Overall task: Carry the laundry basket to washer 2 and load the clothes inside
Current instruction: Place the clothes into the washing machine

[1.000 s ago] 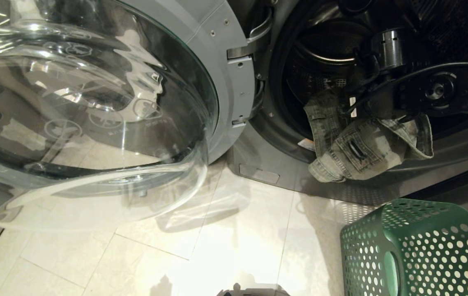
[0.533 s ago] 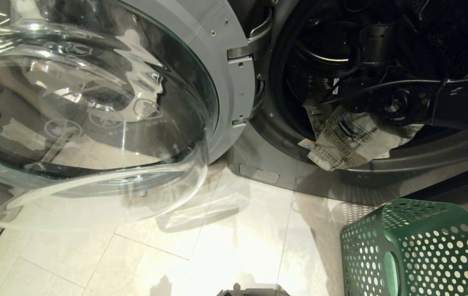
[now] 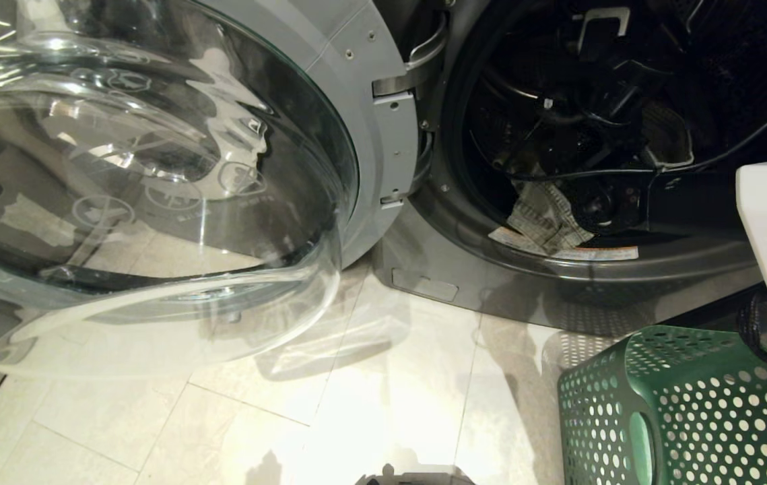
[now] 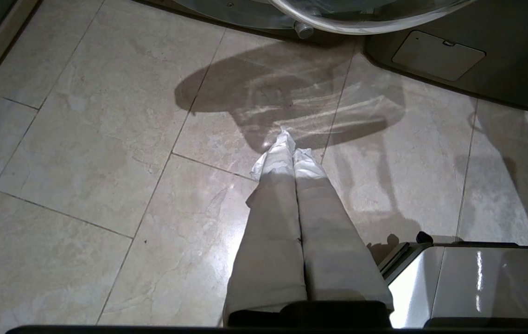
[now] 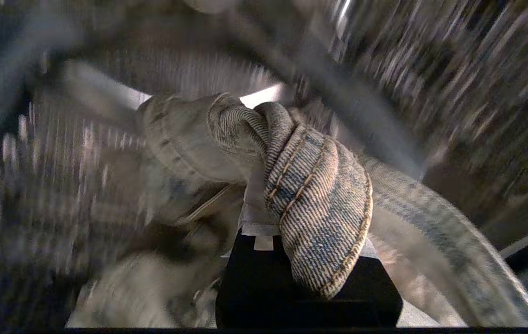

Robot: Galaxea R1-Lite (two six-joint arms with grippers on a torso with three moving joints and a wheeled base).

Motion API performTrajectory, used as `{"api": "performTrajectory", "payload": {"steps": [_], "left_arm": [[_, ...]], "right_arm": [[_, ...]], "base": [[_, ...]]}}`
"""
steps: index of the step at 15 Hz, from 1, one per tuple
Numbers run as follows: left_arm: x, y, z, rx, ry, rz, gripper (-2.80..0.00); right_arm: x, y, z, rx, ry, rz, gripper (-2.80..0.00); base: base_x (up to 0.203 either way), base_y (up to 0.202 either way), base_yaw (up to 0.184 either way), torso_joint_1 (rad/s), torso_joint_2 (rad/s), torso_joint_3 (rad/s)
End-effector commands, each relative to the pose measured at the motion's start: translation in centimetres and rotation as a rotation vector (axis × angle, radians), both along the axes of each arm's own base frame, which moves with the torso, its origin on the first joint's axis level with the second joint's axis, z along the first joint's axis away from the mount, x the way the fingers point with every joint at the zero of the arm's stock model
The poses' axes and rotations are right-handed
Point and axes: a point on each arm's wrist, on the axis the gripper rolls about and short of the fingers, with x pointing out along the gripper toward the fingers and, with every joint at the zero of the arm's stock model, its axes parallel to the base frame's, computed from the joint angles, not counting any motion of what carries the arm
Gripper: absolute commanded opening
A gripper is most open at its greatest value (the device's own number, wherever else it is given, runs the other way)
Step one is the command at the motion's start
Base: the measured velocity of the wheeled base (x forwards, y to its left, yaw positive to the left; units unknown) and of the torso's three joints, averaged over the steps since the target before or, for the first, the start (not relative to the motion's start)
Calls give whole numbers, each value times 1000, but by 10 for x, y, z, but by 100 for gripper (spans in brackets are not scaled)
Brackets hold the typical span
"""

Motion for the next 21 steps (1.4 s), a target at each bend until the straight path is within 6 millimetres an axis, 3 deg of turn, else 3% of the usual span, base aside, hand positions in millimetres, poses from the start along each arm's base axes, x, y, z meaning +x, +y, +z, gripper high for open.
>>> {"api": "performTrajectory", "payload": {"steps": [1,14,21], "left_arm": [[0,0,0,0,0,0,-280],[0,0,0,0,0,0,-280],[0,0,0,0,0,0,-280]], "right_arm": [[-4,-4,6,-44,-92,-22,-280],[-10,-11,10,-70,-289,-4,-280],[17,-4,-29,-53,-188,-20,-280]], "base": [[0,0,0,0,0,0],[0,0,0,0,0,0],[0,0,0,0,0,0]]}}
